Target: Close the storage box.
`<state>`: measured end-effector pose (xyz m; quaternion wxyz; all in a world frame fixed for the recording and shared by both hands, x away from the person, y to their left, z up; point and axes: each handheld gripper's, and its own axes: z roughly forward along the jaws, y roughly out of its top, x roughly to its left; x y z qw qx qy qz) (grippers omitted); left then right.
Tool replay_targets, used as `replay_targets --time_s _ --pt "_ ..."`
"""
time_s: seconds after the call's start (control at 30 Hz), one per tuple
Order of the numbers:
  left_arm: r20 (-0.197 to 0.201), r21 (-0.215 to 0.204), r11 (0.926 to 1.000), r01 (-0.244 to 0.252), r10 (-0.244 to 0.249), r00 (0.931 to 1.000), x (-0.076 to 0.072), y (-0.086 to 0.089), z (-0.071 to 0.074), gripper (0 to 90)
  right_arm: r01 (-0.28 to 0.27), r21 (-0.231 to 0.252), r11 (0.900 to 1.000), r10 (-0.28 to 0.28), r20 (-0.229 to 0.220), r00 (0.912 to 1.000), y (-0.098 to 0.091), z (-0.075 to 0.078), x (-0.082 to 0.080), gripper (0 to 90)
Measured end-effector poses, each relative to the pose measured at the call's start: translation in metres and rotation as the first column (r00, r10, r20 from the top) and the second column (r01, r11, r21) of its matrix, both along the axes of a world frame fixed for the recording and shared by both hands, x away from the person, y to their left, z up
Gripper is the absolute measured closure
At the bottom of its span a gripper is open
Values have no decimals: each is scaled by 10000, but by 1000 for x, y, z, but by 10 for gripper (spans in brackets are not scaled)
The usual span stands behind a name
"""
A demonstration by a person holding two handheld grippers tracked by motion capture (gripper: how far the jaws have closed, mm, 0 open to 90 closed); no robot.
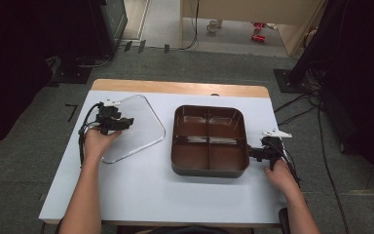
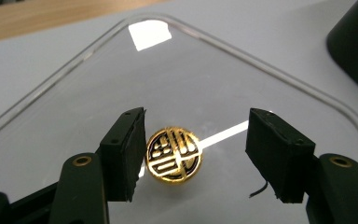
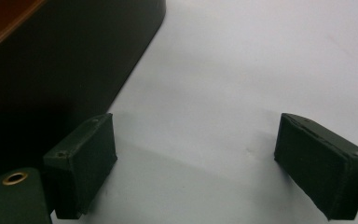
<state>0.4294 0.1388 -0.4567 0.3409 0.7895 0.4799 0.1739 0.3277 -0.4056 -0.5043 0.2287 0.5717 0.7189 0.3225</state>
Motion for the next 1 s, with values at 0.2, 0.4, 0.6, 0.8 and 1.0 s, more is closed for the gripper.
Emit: replay_targets --time_s 0.2,0.4,0.6,0.8,1.0 --pt "124 26 9993 -363 363 9993 -4 0 -5 418 0 -1 10000 0 -1 10000 0 0 0 122" --pt "49 173 9965 -822 821 9966 -2 3 -13 444 -3 -1 10000 3 2 10000 0 0 0 122" --pt "-16 -188 9943 -1050 1050 9945 0 5 -20 493 -4 -2 10000 4 1 10000 0 0 0 122" --pt "-182 -225 9924 -1211 1207 9925 0 2 -21 541 -3 0 10000 3 0 10000 0 0 0 122" --pt "277 442 9920 -1181 1169 9928 -2 -5 -23 546 -1 1 10000 1 -1 10000 0 0 0 121"
